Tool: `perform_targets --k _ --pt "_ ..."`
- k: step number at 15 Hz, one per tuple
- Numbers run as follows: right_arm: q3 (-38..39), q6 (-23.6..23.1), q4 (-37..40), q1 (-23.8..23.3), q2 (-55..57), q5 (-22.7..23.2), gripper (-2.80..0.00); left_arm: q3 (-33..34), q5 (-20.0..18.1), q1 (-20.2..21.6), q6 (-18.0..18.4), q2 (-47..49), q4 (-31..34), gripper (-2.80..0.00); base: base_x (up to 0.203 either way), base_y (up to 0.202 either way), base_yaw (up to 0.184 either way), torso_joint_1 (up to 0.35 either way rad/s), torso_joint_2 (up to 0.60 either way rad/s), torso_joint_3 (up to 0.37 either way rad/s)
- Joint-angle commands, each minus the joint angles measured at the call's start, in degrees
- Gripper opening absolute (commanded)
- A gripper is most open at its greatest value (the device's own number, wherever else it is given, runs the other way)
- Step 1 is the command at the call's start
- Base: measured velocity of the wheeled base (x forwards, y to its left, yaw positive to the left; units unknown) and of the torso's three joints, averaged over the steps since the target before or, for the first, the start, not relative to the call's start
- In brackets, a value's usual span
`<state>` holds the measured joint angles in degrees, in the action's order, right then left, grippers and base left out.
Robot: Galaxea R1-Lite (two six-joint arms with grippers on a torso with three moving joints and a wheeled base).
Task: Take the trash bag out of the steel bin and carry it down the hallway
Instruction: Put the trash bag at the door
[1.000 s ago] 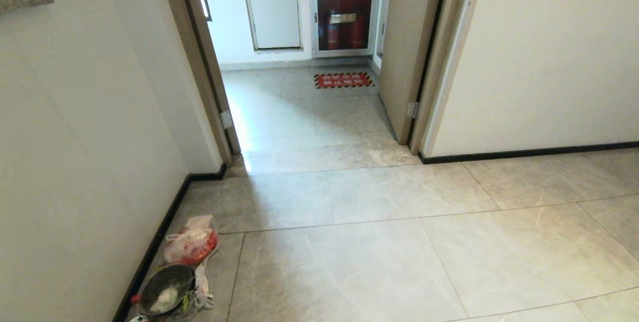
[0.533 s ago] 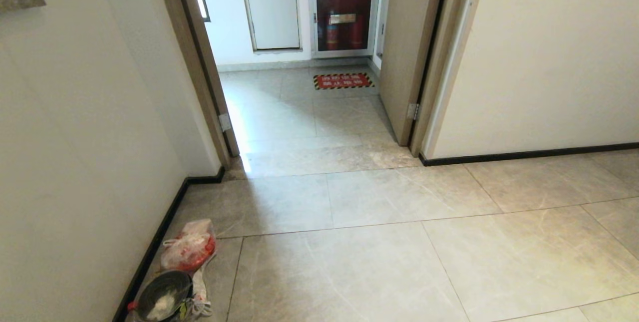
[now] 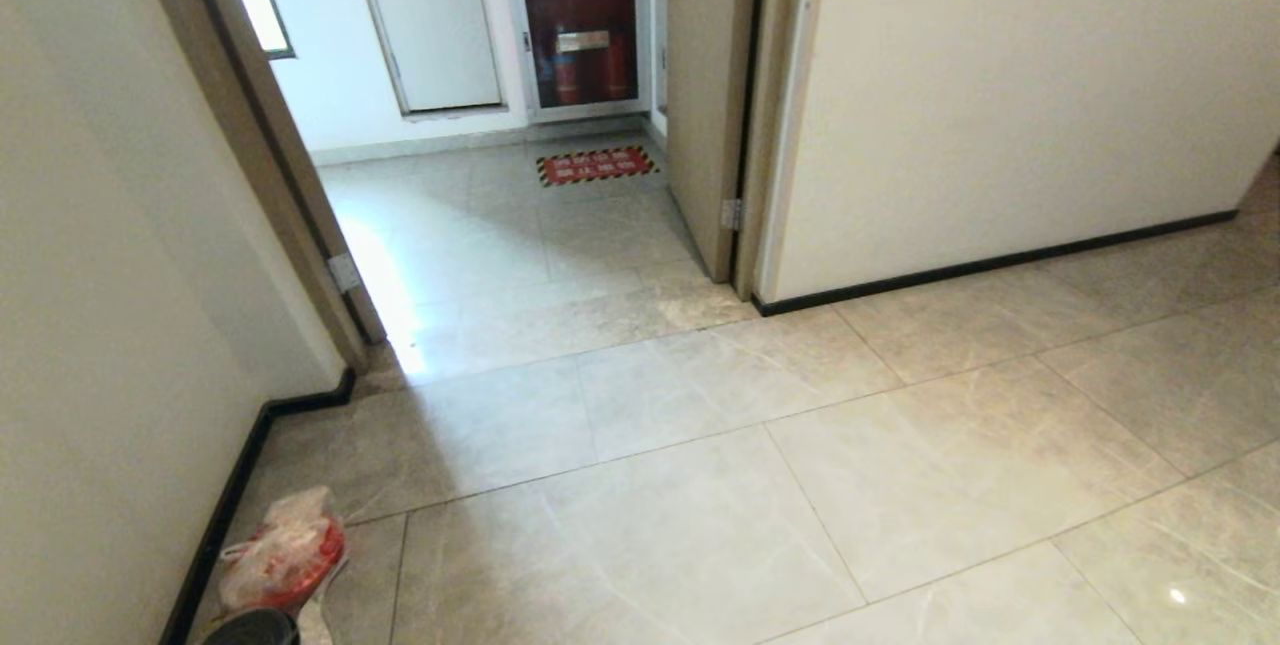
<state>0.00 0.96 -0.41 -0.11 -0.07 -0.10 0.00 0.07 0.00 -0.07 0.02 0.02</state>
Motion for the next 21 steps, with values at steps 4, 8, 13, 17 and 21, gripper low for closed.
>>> perform_targets --k 4,8,13,17,21 --pt "0.0 -0.1 0.1 0.0 0.0 -0.1 -2.8 0.0 -0.1 0.0 -0.1 0.0 0.1 -2.8 -0.002 0.015 -0.139 0.003 0.0 0.001" --pt "0.0 0.3 0.0 0.0 0.0 -0.3 -2.8 0.0 0.0 0.0 -0.2 0.0 0.1 -2.8 0.0 -0.002 0.023 0.001 0.0 0.001" --pt "0.0 0.2 0.0 0.0 0.1 -0.2 -2.8 0.0 0.0 0.0 -0.2 0.0 0.1 -2.8 0.003 -0.017 0.161 0.003 0.0 0.003" --pt "0.0 0.2 0.0 0.0 0.0 -0.2 -2.8 0.0 0.0 0.0 -0.2 0.0 0.1 -2.8 0.002 -0.018 0.166 0.002 0.0 0.003" --pt "0.0 0.3 0.0 0.0 0.0 -0.3 -2.8 0.0 0.0 0.0 -0.2 0.0 0.1 -2.8 0.002 -0.017 0.168 0.003 0.0 0.004"
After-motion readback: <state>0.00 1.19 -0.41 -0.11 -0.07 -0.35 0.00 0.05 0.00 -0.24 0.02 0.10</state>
